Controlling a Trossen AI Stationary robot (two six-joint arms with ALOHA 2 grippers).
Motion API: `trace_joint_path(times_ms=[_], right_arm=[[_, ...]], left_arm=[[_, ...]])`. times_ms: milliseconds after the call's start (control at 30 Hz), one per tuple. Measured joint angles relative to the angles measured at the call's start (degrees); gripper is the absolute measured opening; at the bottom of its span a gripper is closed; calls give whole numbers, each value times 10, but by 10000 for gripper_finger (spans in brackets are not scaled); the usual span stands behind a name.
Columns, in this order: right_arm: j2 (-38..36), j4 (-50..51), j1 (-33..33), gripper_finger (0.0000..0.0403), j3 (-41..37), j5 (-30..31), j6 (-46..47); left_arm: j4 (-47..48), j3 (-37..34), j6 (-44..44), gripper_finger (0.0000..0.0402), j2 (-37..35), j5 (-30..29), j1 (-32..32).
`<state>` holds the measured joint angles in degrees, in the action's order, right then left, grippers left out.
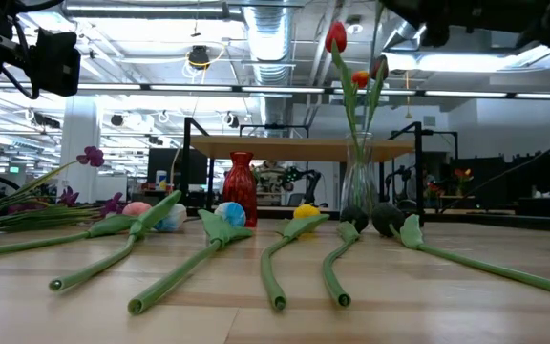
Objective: Pick and place flowers into a vace then onto a shelf
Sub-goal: Put the orange flower into the transparent vase
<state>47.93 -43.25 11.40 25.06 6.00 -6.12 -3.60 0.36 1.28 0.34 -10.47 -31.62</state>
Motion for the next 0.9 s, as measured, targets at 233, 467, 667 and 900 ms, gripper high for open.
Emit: trace_joint_path(times_ms=[233,467,667,900], right_arm=[[13,-9,0,5,0,0,-4],[13,-6,0,6,0,0,-4],[16,-5,0,11,0,0,-4],[21,20,0,46,0,1,-4]], left_arm=[[0,0,0,302,0,0,0],[0,0,0,302,0,0,0],[0,0,0,302,0,0,0],[0,0,0,302,0,0,0]])
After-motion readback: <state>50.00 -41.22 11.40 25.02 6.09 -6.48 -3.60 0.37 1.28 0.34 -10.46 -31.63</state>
